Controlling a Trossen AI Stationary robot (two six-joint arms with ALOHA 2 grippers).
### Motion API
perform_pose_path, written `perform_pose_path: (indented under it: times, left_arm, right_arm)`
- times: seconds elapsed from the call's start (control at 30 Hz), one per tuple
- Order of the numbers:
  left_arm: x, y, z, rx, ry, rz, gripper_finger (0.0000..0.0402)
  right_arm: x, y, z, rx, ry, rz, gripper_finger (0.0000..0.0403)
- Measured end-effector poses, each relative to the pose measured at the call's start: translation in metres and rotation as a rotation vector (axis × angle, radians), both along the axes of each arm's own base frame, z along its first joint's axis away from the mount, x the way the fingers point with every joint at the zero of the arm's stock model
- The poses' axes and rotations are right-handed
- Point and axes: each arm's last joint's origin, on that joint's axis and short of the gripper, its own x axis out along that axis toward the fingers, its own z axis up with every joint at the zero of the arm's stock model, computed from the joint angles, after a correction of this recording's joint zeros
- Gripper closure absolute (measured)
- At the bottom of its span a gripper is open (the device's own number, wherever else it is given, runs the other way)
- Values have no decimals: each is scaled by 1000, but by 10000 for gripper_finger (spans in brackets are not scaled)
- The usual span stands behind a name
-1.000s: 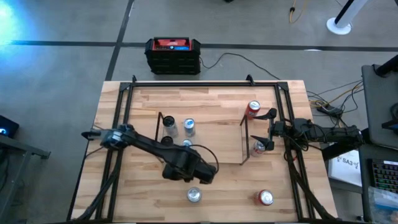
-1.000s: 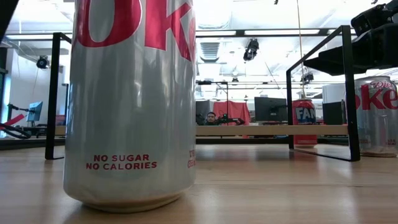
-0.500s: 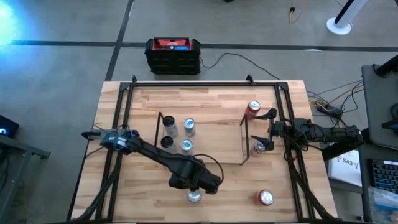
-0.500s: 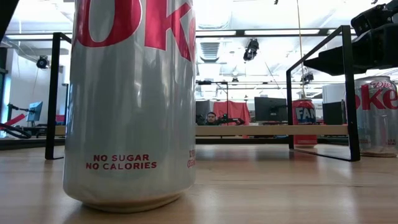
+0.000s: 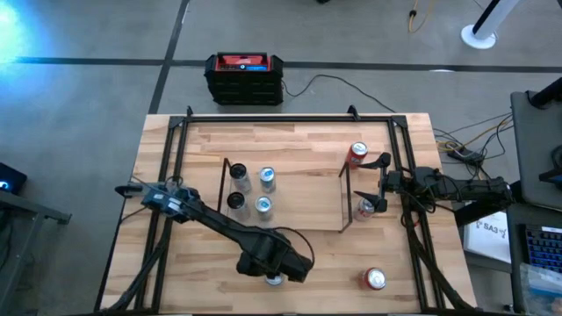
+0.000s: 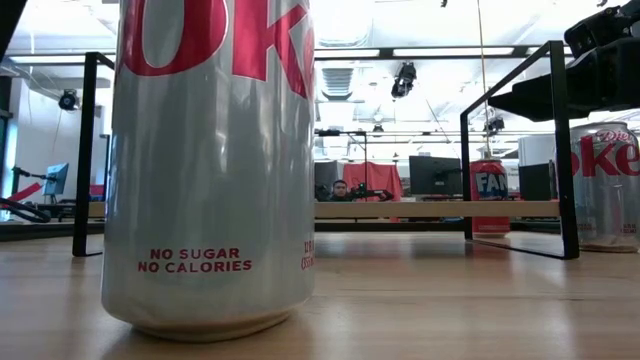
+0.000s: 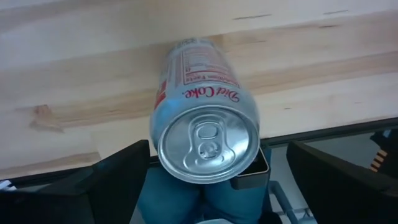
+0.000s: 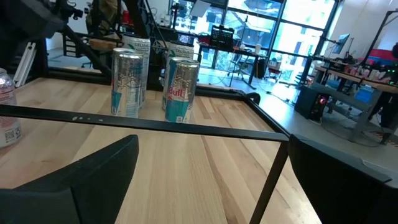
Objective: Place canned beverage on shelf
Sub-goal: Put the bottom red-silver soda can on the shelf
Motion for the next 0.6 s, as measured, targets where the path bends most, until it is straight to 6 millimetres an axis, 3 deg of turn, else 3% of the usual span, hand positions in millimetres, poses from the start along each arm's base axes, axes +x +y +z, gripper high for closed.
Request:
perform_pose_path:
  times: [0.6]
  left_arm:
    - [1,-13,-9,1,-10,3,39]
  right_arm:
    - [0,0,0,0,0,0,5]
